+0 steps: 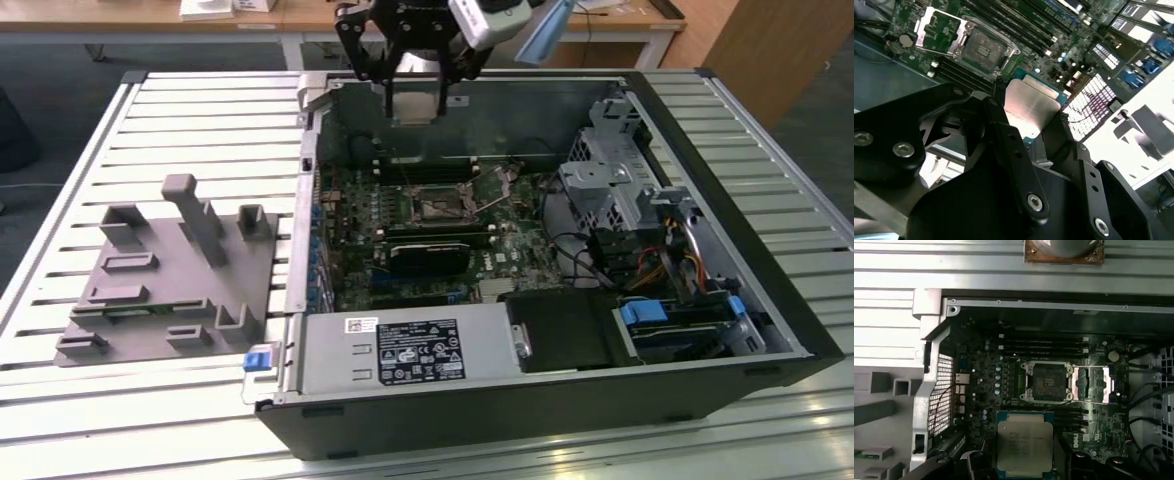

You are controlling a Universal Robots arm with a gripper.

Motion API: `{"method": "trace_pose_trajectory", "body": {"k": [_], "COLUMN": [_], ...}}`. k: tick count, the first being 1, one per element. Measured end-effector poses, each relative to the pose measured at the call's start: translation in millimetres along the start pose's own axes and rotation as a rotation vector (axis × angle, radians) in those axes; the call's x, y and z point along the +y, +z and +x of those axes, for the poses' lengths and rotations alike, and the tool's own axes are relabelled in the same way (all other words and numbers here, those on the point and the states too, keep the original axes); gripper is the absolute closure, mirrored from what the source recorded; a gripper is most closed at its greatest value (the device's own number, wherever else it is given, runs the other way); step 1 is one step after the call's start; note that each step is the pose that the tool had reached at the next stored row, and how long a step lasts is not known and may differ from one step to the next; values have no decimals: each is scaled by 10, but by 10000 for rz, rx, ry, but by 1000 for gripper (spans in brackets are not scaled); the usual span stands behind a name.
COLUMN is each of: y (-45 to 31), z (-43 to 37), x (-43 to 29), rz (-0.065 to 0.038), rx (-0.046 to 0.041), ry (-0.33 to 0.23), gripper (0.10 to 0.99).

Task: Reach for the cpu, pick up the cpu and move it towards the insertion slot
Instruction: 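Pick up the cpu and move it towards the insertion slot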

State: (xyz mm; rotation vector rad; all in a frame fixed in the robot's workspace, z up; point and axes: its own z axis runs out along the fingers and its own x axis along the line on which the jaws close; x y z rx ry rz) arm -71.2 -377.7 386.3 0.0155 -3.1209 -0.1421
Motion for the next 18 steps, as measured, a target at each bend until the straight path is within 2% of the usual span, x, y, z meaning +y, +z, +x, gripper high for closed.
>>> {"method": "trace_pose_trajectory", "body": {"k": [5, 7, 9, 13, 18], "y": [14, 23, 27, 31, 35], "z": [-192, -332, -390, -458, -486], "x": [13, 18, 21, 24, 25], "rz": [0, 0, 0, 0, 0], "rx": [0, 0, 0, 0, 0], "ry": [0, 0, -1, 0, 0], "gripper": [545, 545, 545, 545, 545]}}
